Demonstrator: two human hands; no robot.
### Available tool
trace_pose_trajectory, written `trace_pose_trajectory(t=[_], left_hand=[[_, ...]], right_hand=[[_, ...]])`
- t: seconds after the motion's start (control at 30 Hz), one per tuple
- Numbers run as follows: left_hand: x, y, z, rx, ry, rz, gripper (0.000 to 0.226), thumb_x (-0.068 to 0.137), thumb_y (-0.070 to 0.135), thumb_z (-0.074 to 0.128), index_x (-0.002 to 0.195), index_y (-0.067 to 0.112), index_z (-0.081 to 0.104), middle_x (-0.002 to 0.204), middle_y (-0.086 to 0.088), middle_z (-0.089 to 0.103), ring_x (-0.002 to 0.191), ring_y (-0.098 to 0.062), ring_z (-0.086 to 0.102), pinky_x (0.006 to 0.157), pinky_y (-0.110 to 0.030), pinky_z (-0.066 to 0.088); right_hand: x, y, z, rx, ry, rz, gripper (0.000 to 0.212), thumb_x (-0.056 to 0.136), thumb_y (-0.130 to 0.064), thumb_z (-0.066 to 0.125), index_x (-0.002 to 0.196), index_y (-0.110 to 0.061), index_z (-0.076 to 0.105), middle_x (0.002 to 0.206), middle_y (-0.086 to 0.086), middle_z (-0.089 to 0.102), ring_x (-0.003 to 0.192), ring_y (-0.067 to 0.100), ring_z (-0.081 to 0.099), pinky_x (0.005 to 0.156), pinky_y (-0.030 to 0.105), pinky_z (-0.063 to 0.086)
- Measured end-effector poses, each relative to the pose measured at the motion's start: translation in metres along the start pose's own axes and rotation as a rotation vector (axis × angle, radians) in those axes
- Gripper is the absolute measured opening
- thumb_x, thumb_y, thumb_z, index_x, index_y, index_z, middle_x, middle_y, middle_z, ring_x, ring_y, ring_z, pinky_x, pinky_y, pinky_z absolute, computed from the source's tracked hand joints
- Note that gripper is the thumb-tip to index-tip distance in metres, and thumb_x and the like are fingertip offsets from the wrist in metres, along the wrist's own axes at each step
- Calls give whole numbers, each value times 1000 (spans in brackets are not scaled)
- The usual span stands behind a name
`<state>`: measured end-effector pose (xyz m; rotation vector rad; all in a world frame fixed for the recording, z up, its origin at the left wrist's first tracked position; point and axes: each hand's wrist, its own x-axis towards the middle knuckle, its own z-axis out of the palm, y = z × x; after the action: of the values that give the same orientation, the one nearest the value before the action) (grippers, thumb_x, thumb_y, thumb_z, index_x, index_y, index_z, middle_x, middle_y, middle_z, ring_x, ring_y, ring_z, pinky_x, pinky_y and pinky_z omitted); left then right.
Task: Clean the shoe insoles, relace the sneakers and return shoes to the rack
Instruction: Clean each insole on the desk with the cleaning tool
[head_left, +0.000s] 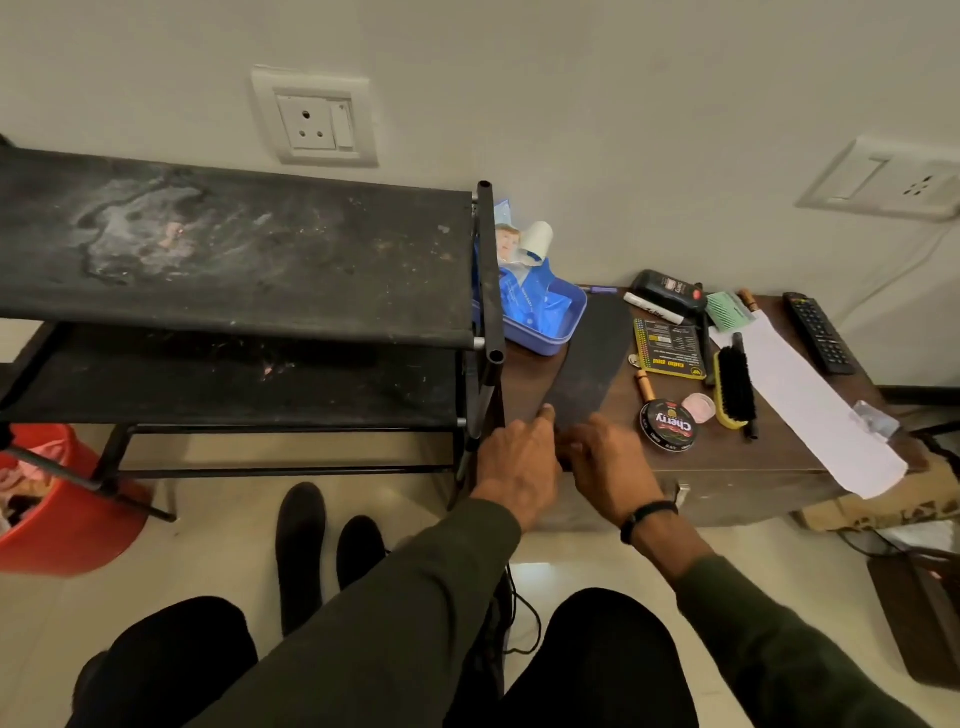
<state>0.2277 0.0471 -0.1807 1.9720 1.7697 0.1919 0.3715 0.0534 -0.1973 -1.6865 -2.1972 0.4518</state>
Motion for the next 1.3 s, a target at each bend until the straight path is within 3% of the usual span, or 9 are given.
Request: trace_pose_trajectory(t=[0.07,0.17,0.27,0.43,0.67,0.9,1.1,1.2,1.3], left_hand=[[0,-1,0,32,-39,1,63,102,20,48,160,25,24,133,-19,56,117,-38,57,96,-45,46],[4,-5,2,81,-26,25,60,104,22,45,160,28,24,130,-17,57,116,-37,58,95,-45,47],[5,-4,5,170,-13,37,60,104,25,47,160,26,23,127,-15,60,111,-33,60,89,-44,49],[8,0,0,406,-17,137,62,104,12,42,161,14,17,127,-13,60,111,-32,63,81,-40,50],[8,2,-21,498,-93,193,63,104,12,43,161,14,15,130,-13,56,114,-31,60,81,-41,49],[9,-4,-16,499,-63,222,56,106,14,37,159,16,20,121,-12,63,106,-31,64,69,-36,39],[9,-5,-14,489,-55,194,56,109,20,37,161,19,16,118,-12,62,103,-31,63,72,-40,45],[8,-5,-12,464,-56,191,49,109,19,35,158,19,26,120,-12,64,106,-31,64,71,-39,44],[6,-8,-11,472,-54,204,59,107,18,40,161,21,16,119,-12,63,104,-30,64,69,-38,40]], right_hand=[[-9,5,-5,174,-4,170,6,90,-23,73,87,-23,78,81,-7,72,71,9,66,65,22,51],[10,16,-14,406,201,367,6,87,-29,77,86,-23,78,78,-6,75,72,10,69,70,33,59],[26,18,-10,135,203,269,11,90,-23,73,87,-13,76,85,4,73,75,16,64,68,26,44],[48,31,3,-134,138,159,13,92,-17,68,89,-5,72,95,14,64,85,31,63,73,38,52],[120,35,-32,-90,83,456,20,92,-21,71,102,-4,73,101,19,71,94,34,66,75,32,49],[47,9,-1,-22,47,214,12,87,-18,74,78,-12,77,81,12,70,75,29,65,64,29,40],[117,19,-17,-10,106,445,12,92,-21,70,90,-12,77,93,10,73,83,21,63,74,30,51],[86,-2,-2,-24,81,361,13,92,-16,66,83,-15,77,84,5,71,78,21,65,67,25,44],[64,-4,-8,-12,15,221,15,92,-23,70,81,-14,76,78,-3,63,71,11,54,61,21,35]])
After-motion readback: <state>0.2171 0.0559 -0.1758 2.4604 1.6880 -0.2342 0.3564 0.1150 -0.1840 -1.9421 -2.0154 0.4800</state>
